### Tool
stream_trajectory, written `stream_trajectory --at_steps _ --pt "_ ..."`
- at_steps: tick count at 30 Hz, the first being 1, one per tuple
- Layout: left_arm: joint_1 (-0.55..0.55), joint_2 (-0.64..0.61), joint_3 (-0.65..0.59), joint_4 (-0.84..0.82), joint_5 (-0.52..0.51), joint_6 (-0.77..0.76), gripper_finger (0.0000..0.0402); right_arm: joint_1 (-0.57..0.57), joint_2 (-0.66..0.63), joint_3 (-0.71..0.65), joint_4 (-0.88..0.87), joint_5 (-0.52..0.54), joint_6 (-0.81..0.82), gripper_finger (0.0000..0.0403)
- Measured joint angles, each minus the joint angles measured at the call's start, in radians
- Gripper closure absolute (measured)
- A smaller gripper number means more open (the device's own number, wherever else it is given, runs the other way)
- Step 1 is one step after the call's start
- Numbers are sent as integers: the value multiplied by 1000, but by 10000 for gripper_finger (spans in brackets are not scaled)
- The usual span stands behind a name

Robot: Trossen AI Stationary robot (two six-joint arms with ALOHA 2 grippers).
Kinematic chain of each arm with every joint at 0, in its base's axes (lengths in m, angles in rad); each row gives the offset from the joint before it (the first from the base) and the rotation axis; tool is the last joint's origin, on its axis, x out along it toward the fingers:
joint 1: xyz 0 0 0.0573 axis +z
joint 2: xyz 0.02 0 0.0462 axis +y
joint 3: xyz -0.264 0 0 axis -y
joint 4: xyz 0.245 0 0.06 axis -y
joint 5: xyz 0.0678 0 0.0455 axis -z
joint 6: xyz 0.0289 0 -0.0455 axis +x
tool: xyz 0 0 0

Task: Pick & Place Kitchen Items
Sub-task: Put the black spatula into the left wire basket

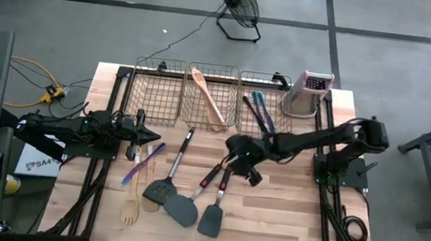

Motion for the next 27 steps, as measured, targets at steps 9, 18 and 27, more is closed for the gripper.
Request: stream_trajectory --at_steps 9,18,27 --pt "0 0 0 0 0 0 398 72 169 77 53 37 -47 173" --pt "0 0 0 0 0 0 398 103 219 145 -66 122 -90 175" --pt "0 0 0 0 0 0 398 130 221 159 -140 116 -162 176"
